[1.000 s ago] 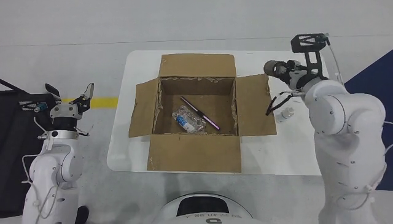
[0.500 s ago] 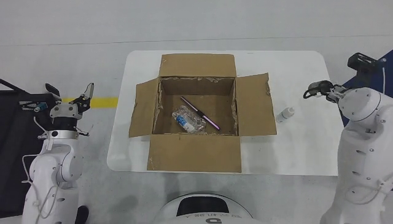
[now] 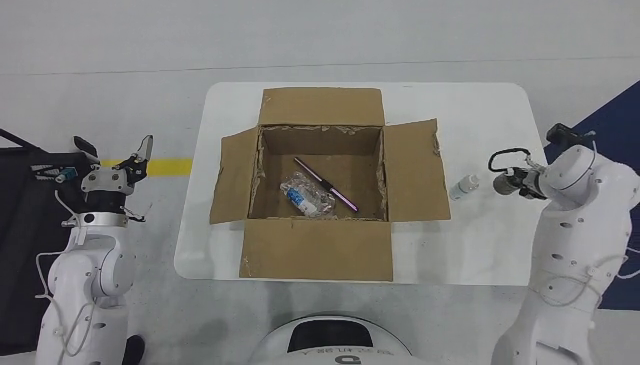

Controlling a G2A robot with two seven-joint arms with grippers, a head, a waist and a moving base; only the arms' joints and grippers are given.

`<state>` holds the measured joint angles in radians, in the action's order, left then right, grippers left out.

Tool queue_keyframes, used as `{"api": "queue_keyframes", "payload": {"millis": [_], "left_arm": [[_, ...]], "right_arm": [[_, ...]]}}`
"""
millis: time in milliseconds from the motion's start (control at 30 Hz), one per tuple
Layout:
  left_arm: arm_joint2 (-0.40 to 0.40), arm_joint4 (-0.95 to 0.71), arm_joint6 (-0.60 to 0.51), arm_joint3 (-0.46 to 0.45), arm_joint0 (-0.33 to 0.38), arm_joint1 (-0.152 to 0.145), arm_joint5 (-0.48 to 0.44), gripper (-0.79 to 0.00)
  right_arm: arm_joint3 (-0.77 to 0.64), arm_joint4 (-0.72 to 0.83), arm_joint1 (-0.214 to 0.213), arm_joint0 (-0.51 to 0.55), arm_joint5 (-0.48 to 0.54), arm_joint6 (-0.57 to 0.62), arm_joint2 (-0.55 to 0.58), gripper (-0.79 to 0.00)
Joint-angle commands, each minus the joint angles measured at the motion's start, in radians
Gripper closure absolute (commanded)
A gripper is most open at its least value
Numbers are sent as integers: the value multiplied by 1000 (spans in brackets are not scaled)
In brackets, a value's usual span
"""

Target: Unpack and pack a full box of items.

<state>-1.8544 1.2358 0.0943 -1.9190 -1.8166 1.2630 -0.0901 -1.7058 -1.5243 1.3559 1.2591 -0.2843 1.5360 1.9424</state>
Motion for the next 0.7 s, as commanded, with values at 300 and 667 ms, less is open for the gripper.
{"api": "queue_keyframes", "payload": {"millis": [300,667], "left_arm": [[0,0,0,0,0,0,0,-785],[0,0,0,0,0,0,0,-785]], "right_arm": [[29,-70,63,15,-27,-27,33,0],[25,-98,114,27,-27,-27,52,-277]]}}
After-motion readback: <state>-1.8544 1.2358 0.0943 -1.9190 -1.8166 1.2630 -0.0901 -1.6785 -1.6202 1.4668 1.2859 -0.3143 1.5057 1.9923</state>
